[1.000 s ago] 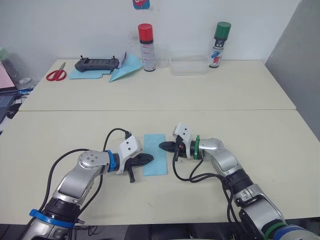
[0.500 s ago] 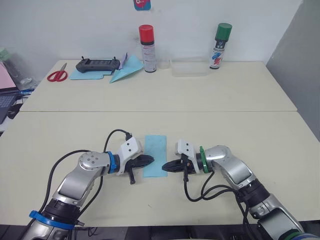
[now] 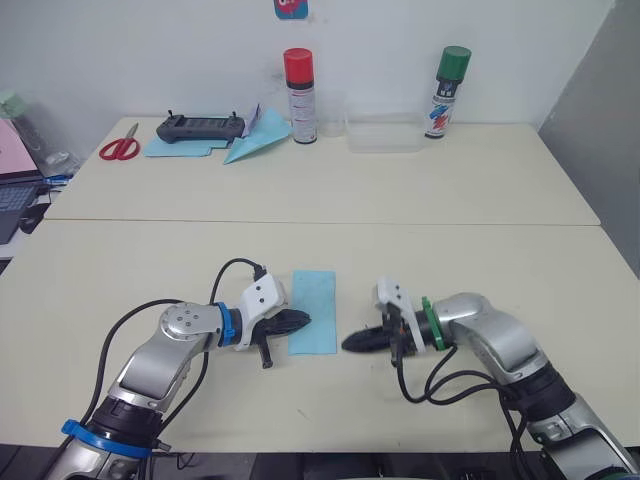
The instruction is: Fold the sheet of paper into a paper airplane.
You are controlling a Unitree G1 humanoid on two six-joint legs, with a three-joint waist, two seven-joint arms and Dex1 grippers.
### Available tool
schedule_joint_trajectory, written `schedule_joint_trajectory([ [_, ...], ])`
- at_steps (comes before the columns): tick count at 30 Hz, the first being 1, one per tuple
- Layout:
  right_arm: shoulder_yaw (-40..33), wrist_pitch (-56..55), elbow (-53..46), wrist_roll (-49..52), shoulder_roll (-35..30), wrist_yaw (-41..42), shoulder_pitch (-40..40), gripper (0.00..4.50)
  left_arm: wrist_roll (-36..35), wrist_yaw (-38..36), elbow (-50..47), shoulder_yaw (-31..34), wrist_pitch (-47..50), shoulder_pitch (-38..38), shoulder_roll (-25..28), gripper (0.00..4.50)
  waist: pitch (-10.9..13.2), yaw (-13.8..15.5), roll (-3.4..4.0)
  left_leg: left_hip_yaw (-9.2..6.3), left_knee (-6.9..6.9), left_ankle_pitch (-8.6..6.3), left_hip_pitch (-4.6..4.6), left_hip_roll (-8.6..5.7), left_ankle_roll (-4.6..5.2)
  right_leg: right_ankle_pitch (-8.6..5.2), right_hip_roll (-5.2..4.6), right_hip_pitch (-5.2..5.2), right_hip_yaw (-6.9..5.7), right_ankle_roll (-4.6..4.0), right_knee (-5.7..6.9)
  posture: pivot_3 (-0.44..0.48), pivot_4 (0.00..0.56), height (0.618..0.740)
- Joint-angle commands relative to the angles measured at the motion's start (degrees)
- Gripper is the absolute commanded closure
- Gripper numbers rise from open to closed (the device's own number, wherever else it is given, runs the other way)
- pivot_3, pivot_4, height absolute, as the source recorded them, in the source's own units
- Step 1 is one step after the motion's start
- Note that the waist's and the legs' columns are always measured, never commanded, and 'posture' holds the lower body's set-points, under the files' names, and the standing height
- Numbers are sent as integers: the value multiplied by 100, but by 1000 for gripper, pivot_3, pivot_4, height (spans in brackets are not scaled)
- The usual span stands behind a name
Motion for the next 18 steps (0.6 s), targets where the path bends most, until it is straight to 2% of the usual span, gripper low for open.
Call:
schedule_joint_trajectory([
  [1,49,-260,14,-238,349,-688,-29,4466,141,-51,242,-237,97,50,-53,4500,0,-1,0,-1,0,0,0,0,0,0,0,0,-1,0,0,0,150,740],
  [3,253,-602,395,-620,507,-1051,-52,4466,142,-71,332,-223,77,-56,-90,4500,0,4,0,-2,-2,0,0,0,0,0,1,-2,-2,-1,0,0,150,740],
  [7,627,-1010,859,-1094,517,-1233,-67,4466,-136,-116,297,112,327,-207,-68,4500,4,30,-3,0,2,0,-8,-7,0,1,-3,-3,4,2,-2,0,150,740],
  [13,772,-1199,1105,-1268,497,-1270,-66,4466,-1002,-51,145,1051,1181,-315,78,4500,13,-4,-15,-10,2,1,0,4,1,2,8,-2,-3,1,10,0,150,740],
  [18,727,-1296,1222,-1239,520,-1284,-146,4466,-1214,21,180,1457,1330,-191,134,4500,14,-17,-17,-11,0,1,-1,5,0,1,8,-3,-4,0,9,0,150,740],
])
